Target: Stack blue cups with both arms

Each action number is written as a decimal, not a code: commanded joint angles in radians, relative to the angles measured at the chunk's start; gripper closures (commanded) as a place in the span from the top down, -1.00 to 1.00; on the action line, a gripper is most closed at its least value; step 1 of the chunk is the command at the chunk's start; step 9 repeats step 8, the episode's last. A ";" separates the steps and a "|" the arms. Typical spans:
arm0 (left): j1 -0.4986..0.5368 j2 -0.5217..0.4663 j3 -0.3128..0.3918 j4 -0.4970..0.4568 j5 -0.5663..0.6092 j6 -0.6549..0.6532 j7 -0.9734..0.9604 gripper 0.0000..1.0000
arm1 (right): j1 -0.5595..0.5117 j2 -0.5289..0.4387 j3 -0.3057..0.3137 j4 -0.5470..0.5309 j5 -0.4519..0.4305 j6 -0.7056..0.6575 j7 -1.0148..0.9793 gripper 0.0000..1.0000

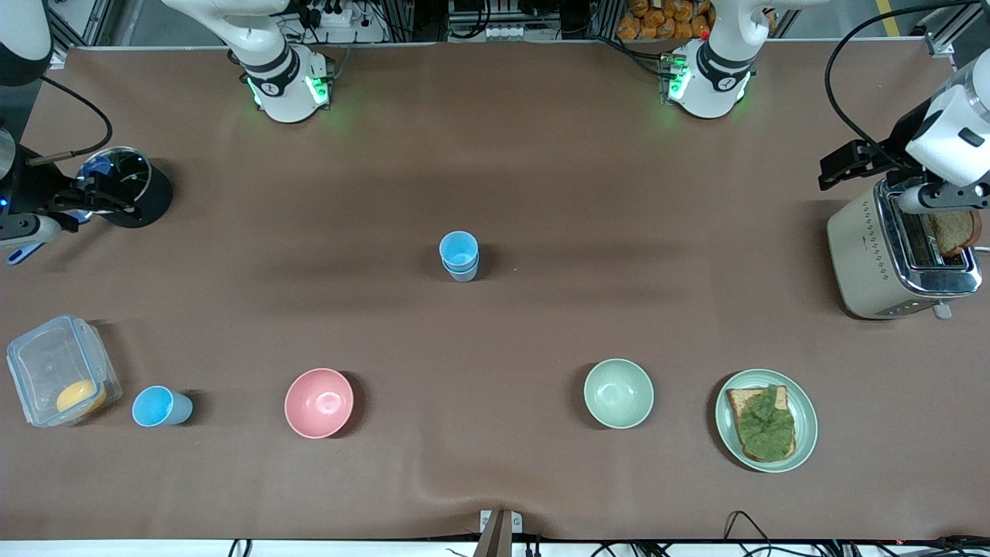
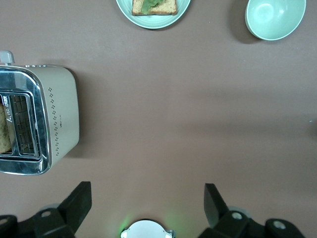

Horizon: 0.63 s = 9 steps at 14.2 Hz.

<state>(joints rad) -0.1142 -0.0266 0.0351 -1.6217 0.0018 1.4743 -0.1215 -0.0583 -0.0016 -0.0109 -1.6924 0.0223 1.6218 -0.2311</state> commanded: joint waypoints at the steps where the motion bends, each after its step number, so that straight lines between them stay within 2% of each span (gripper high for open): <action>1: -0.007 0.013 0.016 0.036 -0.006 -0.014 0.008 1.00 | 0.005 -0.011 -0.006 0.002 0.010 -0.013 -0.013 1.00; 3: -0.009 0.013 0.014 0.031 0.003 0.030 0.006 1.00 | 0.006 -0.011 -0.006 0.003 0.010 -0.013 -0.013 1.00; 9: -0.006 0.008 0.012 0.020 0.003 0.032 0.005 1.00 | 0.006 -0.011 -0.006 0.003 0.010 -0.011 -0.013 1.00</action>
